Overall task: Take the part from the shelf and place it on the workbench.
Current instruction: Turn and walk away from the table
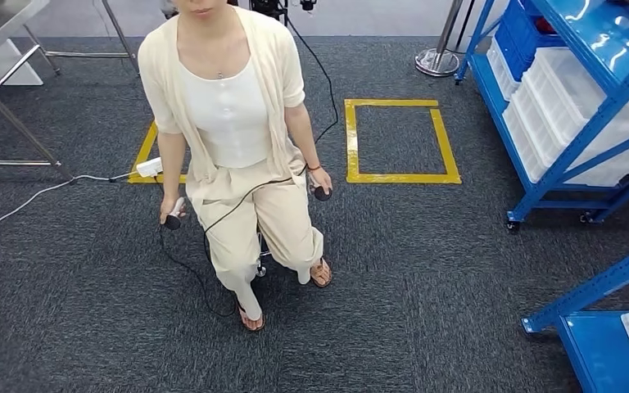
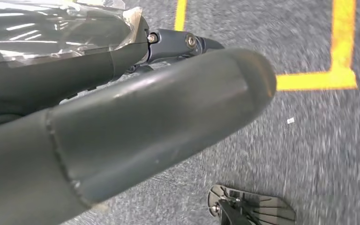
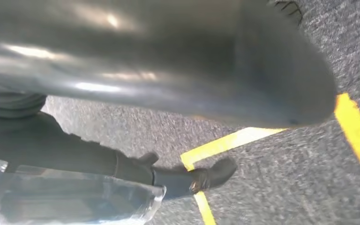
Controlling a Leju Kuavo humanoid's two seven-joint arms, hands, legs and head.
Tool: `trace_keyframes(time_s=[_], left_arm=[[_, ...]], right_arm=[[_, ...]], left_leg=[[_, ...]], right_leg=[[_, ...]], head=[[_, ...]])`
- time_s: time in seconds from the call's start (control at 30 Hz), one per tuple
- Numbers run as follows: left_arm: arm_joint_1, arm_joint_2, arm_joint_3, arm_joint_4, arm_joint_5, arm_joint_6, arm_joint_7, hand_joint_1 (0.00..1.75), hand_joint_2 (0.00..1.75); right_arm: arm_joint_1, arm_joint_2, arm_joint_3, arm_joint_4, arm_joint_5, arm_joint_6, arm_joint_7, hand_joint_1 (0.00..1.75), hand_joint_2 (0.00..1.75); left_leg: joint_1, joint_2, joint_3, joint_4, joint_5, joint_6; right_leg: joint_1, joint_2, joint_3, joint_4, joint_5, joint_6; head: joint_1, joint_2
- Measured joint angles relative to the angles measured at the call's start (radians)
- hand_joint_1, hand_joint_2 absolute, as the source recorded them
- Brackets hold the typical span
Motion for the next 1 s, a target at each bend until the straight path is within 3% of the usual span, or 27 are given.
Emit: trace_keyframes(time_s=[0.07, 0.1, 0.13, 0.2, 0.27, 0.33, 0.4, 0.47, 0.53, 0.6, 0.63, 0.67, 0.7, 0.73, 0.77, 0.83, 0.87, 0.9, 0.93, 1.0], left_arm=[[0.005, 0.000, 0.000, 0.000, 0.000, 0.001, 0.001, 0.00, 0.00], [0.006, 0.000, 0.000, 0.000, 0.001, 0.001, 0.002, 0.00, 0.00], [0.007, 0.000, 0.000, 0.000, 0.001, 0.002, 0.002, 0.00, 0.00], [0.007, 0.000, 0.000, 0.000, 0.002, 0.002, 0.002, 0.00, 0.00], [0.007, 0.000, 0.001, 0.001, 0.002, 0.002, 0.002, 0.00, 0.00], [0.006, 0.000, 0.001, 0.001, 0.002, 0.002, 0.003, 0.00, 0.00], [0.005, 0.000, 0.001, 0.001, 0.003, 0.003, 0.003, 0.00, 0.00], [0.005, 0.000, 0.001, 0.000, 0.005, 0.004, 0.004, 0.00, 0.00], [0.006, 0.000, 0.002, 0.000, 0.007, 0.006, 0.004, 0.00, 0.00], [0.006, 0.000, 0.002, 0.000, 0.008, 0.008, 0.005, 0.00, 0.00], [0.006, 0.000, 0.002, 0.000, 0.008, 0.008, 0.005, 0.00, 0.00], [0.006, 0.000, 0.002, 0.000, 0.008, 0.008, 0.005, 0.00, 0.00], [0.006, 0.000, 0.002, 0.000, 0.008, 0.008, 0.005, 0.00, 0.00], [0.006, 0.000, 0.002, 0.000, 0.008, 0.008, 0.005, 0.00, 0.00], [0.006, 0.000, 0.002, 0.000, 0.008, 0.008, 0.005, 0.00, 0.00], [0.006, 0.000, 0.002, 0.000, 0.007, 0.008, 0.005, 0.00, 0.00], [0.005, -0.001, 0.002, 0.000, 0.007, 0.008, 0.005, 0.00, 0.00], [0.003, -0.001, 0.002, 0.000, 0.006, 0.008, 0.005, 0.00, 0.00], [0.001, -0.002, 0.002, 0.000, 0.005, 0.008, 0.005, 0.00, 0.00], [0.000, -0.002, 0.002, 0.000, 0.004, 0.007, 0.005, 0.00, 0.00]], right_arm=[[-0.001, 0.001, 0.000, 0.000, 0.002, 0.001, 0.000, 0.00, 0.00], [0.000, 0.001, 0.000, 0.000, 0.003, 0.001, 0.000, 0.00, 0.00], [0.001, 0.001, -0.001, 0.000, 0.004, 0.002, 0.000, 0.00, 0.00], [0.001, 0.000, -0.001, 0.000, 0.005, 0.002, -0.001, 0.00, 0.00], [-0.001, 0.001, -0.001, 0.000, 0.005, 0.003, -0.001, 0.00, 0.00], [-0.002, 0.001, -0.001, 0.000, 0.006, 0.004, -0.001, 0.00, 0.00], [0.001, 0.001, -0.001, 0.000, 0.006, 0.005, -0.001, 0.00, 0.00], [0.001, 0.001, -0.001, 0.000, 0.007, 0.006, -0.001, 0.00, 0.00], [-0.001, 0.001, -0.001, 0.000, 0.008, 0.007, 0.000, 0.00, 0.00], [-0.002, 0.001, -0.001, 0.000, 0.009, 0.009, 0.000, 0.00, 0.00], [0.000, 0.001, -0.001, 0.000, 0.009, 0.010, 0.000, 0.00, 0.00], [0.001, 0.001, -0.001, 0.000, 0.009, 0.011, 0.000, 0.00, 0.00], [0.002, 0.000, -0.001, 0.000, 0.008, 0.012, 0.000, 0.00, 0.00], [0.002, 0.000, -0.001, 0.000, 0.008, 0.014, 0.000, 0.00, 0.00], [0.000, 0.000, -0.001, 0.000, 0.008, 0.015, 0.000, 0.00, 0.00], [-0.003, 0.001, -0.001, 0.000, 0.008, 0.016, 0.000, 0.00, 0.00], [-0.003, 0.000, -0.001, 0.000, 0.008, 0.016, 0.000, 0.00, 0.00], [-0.003, 0.000, -0.002, 0.000, 0.008, 0.016, 0.000, 0.00, 0.00], [-0.002, 0.000, -0.002, 0.000, 0.008, 0.016, 0.000, 0.00, 0.00], [-0.001, -0.001, -0.004, 0.000, 0.007, 0.016, 0.000, 0.00, 0.00]], left_leg=[[0.000, -0.032, -0.061, 0.129, -0.058, 0.001], [0.000, -0.036, -0.079, 0.161, -0.060, 0.002], [0.001, -0.039, -0.080, 0.155, -0.041, 0.003], [0.004, -0.057, -0.038, 0.048, 0.034, 0.006], [0.008, -0.101, 0.008, -0.063, 0.080, 0.009], [0.004, -0.118, 0.020, -0.097, 0.085, 0.015], [-0.002, -0.095, 0.022, -0.106, 0.093, 0.030], [-0.003, -0.069, 0.025, -0.118, 0.102, 0.048], [-0.005, -0.040, 0.025, -0.123, 0.106, 0.059], [-0.009, -0.010, 0.022, -0.123, 0.105, 0.061], [-0.010, 0.003, 0.022, -0.122, 0.105, 0.060], [-0.011, 0.016, 0.022, -0.122, 0.105, 0.059], [-0.011, 0.029, 0.023, -0.122, 0.104, 0.058], [-0.012, 0.039, 0.026, -0.122, 0.102, 0.055], [-0.014, 0.050, 0.029, -0.121, 0.098, 0.049], [-0.019, 0.069, 0.039, -0.121, 0.092, 0.036], [-0.019, 0.080, 0.043, -0.122, 0.090, 0.030], [-0.016, 0.086, 0.047, -0.122, 0.087, 0.023], [-0.013, 0.077, 0.048, -0.115, 0.080, 0.017], [-0.006, 0.032, 0.035, -0.077, 0.048, 0.008]], right_leg=[[0.006, 0.026, -0.003, 0.001, 0.003, -0.008], [0.008, 0.040, -0.003, 0.001, 0.003, -0.009], [0.010, 0.054, -0.002, 0.001, 0.003, -0.009], [0.010, 0.082, 0.001, 0.003, 0.003, -0.008], [0.014, 0.106, -0.001, 0.006, 0.004, -0.003], [0.016, 0.125, -0.013, 0.006, 0.007, 0.009], [0.013, 0.136, -0.023, 0.004, 0.011, 0.024], [0.015, 0.100, -0.046, 0.043, -0.010, 0.027], [0.015, 0.046, -0.103, 0.155, -0.065, 0.019], [0.011, 0.027, -0.159, 0.268, -0.108, 0.020], [0.009, 0.024, -0.164, 0.284, -0.109, 0.025], [0.008, 0.019, -0.147, 0.258, -0.097, 0.034], [0.007, 0.007, -0.110, 0.197, -0.074, 0.042], [0.006, -0.019, -0.066, 0.121, -0.050, 0.046], [0.008, -0.047, -0.030, 0.055, -0.029, 0.047], [0.016, -0.078, -0.003, 0.000, -0.009, 0.038], [0.020, -0.069, -0.005, 0.000, -0.006, 0.034], [0.016, -0.055, -0.003, -0.002, -0.003, 0.027], [0.011, -0.043, -0.001, -0.004, 0.000, 0.021], [-0.001, -0.023, 0.004, -0.007, 0.008, 0.004]], head=[[0.000, 0.000], [0.000, 0.000], [0.000, 0.000], [-0.001, 0.000], [0.000, 0.000], [0.001, 0.000], [0.001, 0.000], [0.003, 0.000], [0.005, 0.000], [0.006, 0.000], [0.006, 0.000], [0.006, 0.000], [0.006, 0.000], [0.007, 0.000], [0.006, 0.000], [0.003, 0.000], [0.001, 0.000], [0.000, 0.000], [-0.001, 0.000], [-0.004, 0.000]])
